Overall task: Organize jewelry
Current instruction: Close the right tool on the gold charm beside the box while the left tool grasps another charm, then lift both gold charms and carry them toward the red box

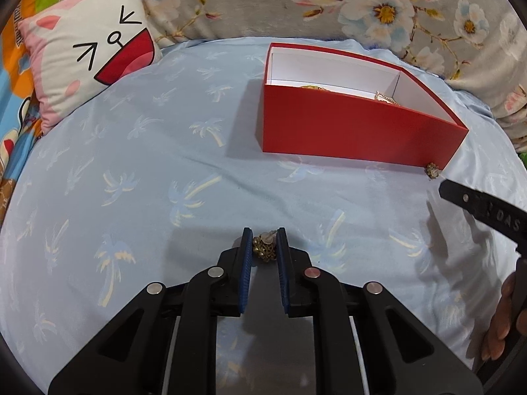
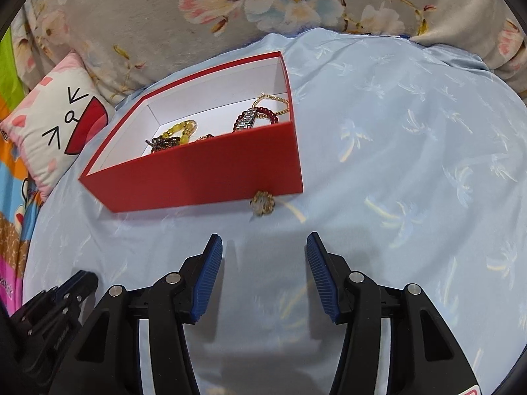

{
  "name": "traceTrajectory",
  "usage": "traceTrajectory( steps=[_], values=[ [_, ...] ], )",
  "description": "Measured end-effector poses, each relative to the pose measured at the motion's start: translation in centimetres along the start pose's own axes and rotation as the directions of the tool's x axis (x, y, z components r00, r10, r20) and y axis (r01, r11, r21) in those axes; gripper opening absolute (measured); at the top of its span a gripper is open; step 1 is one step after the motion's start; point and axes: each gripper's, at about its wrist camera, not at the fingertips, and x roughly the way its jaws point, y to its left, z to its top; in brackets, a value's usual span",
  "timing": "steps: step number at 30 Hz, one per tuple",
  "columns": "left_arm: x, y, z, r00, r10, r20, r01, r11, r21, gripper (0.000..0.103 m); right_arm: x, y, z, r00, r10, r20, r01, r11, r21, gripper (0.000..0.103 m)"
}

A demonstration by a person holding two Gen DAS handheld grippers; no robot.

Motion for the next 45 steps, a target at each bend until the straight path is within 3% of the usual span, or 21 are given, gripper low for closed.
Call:
traceTrajectory(
  steps=[4, 8, 13, 27, 32, 45],
  values=[
    [0.0, -0.2, 0.1, 1.0, 0.006, -0.001, -0.006, 1.0, 0.011, 0.014, 1.2, 0.7, 0.9, 1.0, -0.016, -0.001, 0.016, 0.999, -0.031, 0.033],
    [0.0, -0.1, 0.0, 1.0, 0.003, -0.001, -0.003, 1.0, 0.01, 0.014, 2.1, 0.9, 1.5, 0.999, -0.038, 0.003, 0.038, 0.999, -0.034, 0.03],
    [0.0, -0.1, 0.0, 1.0, 0.002, -0.001, -0.002, 1.0, 0.01, 0.015, 2.6, 1.2, 2.0, 0.998, -0.068, 0.005, 0.069, 0.996, -0.05, 0.018],
    [0.0, -0.3, 0.0, 1.0, 0.003, 0.0, -0.003, 1.0, 0.012, 0.015, 0.5, 0.4, 0.1, 1.0, -0.027, 0.008, 0.027, 1.0, -0.012, 0.017],
    [-0.5, -1.2, 0.4, 0.999, -0.039, -0.022, 0.039, 0.999, -0.007, 0.015, -2.0, 0.4, -1.0, 1.0, -0.007, 0.013, 0.007, 1.0, -0.021, 0.017],
    [-4.1, -4.7, 4.9, 0.991, -0.112, 0.077, 0.109, 0.993, 0.042, 0.009, -6.4, 1.5, 0.0, 0.996, 0.05, 0.068, -0.047, 0.998, -0.039, 0.017]
  ],
)
